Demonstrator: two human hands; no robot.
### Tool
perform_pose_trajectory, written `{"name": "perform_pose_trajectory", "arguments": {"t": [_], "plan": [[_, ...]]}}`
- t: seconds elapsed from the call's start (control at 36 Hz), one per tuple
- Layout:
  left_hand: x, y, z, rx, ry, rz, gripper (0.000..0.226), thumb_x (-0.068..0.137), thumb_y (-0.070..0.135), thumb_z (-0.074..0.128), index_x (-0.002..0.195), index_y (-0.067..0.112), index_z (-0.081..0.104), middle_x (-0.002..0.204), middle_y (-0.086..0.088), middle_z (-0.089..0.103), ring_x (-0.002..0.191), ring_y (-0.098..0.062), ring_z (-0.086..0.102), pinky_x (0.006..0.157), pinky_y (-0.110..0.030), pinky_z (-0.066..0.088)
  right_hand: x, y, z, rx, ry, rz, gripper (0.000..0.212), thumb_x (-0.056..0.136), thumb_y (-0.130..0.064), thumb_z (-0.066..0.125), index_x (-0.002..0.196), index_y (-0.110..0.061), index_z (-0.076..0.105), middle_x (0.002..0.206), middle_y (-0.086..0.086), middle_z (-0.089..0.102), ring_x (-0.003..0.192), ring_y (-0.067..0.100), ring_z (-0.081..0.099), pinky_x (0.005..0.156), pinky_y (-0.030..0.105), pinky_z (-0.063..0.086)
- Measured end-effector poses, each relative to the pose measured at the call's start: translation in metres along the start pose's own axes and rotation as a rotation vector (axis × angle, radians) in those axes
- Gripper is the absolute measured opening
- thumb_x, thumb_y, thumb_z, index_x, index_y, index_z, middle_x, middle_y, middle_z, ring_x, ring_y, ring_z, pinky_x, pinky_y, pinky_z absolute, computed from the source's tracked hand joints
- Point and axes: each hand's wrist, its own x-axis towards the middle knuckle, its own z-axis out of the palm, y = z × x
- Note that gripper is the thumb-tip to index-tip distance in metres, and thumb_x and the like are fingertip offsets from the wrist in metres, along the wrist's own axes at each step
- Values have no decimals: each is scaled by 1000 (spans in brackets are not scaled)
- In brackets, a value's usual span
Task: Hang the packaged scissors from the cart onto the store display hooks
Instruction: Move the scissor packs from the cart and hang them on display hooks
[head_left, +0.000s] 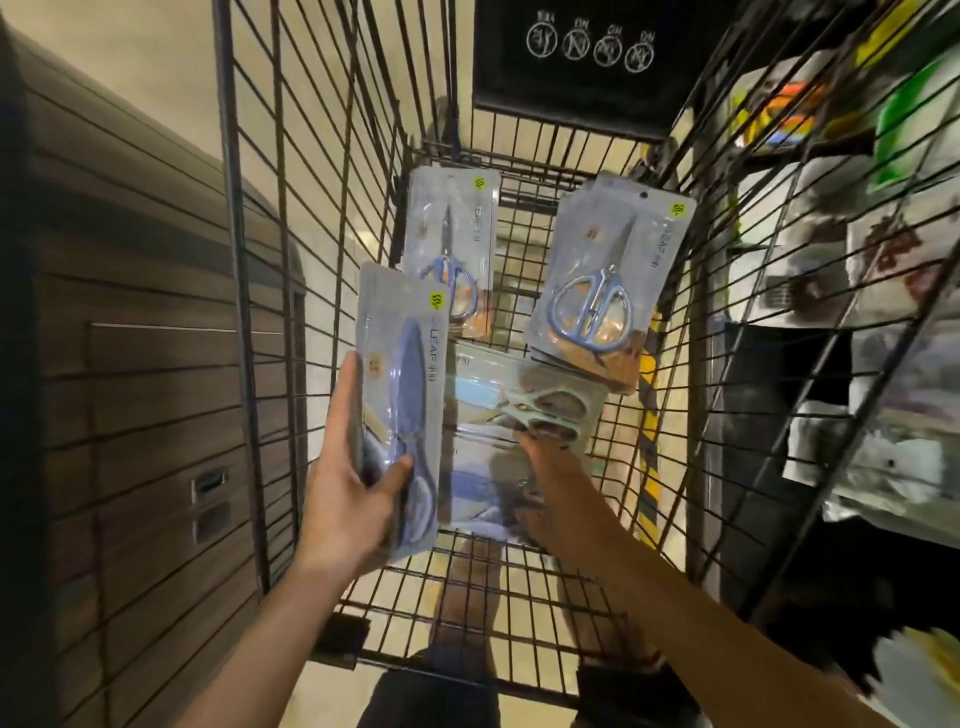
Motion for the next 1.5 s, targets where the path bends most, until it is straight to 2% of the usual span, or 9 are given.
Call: {"name": "perform_pose_trajectory", "arguments": {"t": [0.25, 0.36, 0.5, 0.58, 0.81, 1.0, 1.14, 1.33, 1.5], "plan": [[-2, -7, -6, 67, -28, 3, 107, 88, -9, 70, 157, 52, 14, 158, 36, 27, 148, -11, 33, 118, -31, 33, 7, 3, 20, -334, 55, 33, 85, 80, -29, 78, 152, -26, 33, 149, 0, 40, 138, 24, 36, 110, 41, 41], [1, -11, -4, 52, -39, 13, 106, 88, -11, 69, 159, 46, 15, 156, 39, 26, 140, 20, 26, 109, -1, 26, 12, 4, 22, -402, -112, 12, 66, 90, -25, 67, 149, -19, 37, 142, 8, 51, 126, 31, 53, 100, 46, 49], [0, -11, -5, 36, -20, 25, 106, 86, -14, 69, 160, 41, 17, 156, 35, 27, 138, 24, 25, 104, 4, 26, 14, 2, 17, -524, -196, -33, 39, 106, -33, 45, 137, -12, 55, 122, 20, 65, 101, 32, 63, 84, 37, 55], [-5, -3, -9, 39, -21, 34, 106, 86, -13, 69, 160, 42, 16, 156, 35, 26, 134, 29, 24, 101, 5, 28, 4, -5, 9, -310, -173, -36, 55, 101, -30, 59, 152, -23, 41, 140, 9, 58, 112, 19, 62, 87, 10, 47], [-31, 55, -33, 51, -32, 122, 104, 87, -7, 72, 158, 47, 19, 153, 41, 28, 138, 22, 29, 109, -2, 29, -48, -44, -48, -427, -203, -24, 83, 96, -32, 62, 159, -37, 8, 152, 6, 48, 126, 30, 57, 96, 34, 48], [-69, 127, -56, 62, -63, 253, 107, 83, -10, 74, 160, 41, 18, 159, 34, 24, 148, 5, 28, 122, -30, 29, -137, -95, -113, 163, 38, -9, 94, 90, -21, 74, 160, -33, 12, 156, -10, 36, 140, 15, 44, 104, 27, 44], [-93, 173, -70, 69, -99, 377, 105, 84, -6, 76, 161, 31, 17, 153, 45, 20, 138, 25, 22, 110, -1, 24, -213, -132, -144, 517, 256, -118, 88, 88, -8, 76, 153, -30, 21, 147, -28, 34, 127, -26, 37, 98, 0, 34], [-135, 223, -79, 45, -140, 494, 108, 80, 5, 83, 159, 42, 18, 160, 34, 19, 144, 18, 19, 115, -7, 23, -309, -140, -150, 982, 404, -190, 100, 70, -17, 91, 151, -39, 37, 137, 4, 64, 126, 30, 61, 109, 59, 43], [-179, 256, -72, 16, -222, 591, 110, 78, 16, 85, 156, 53, 16, 161, 36, 18, 152, -5, 24, 122, -56, 27, -381, -143, -144, 1147, 520, -382, 96, 75, 13, 74, 149, -35, 37, 147, 8, 55, 129, 36, 57, 101, 54, 51]]}}
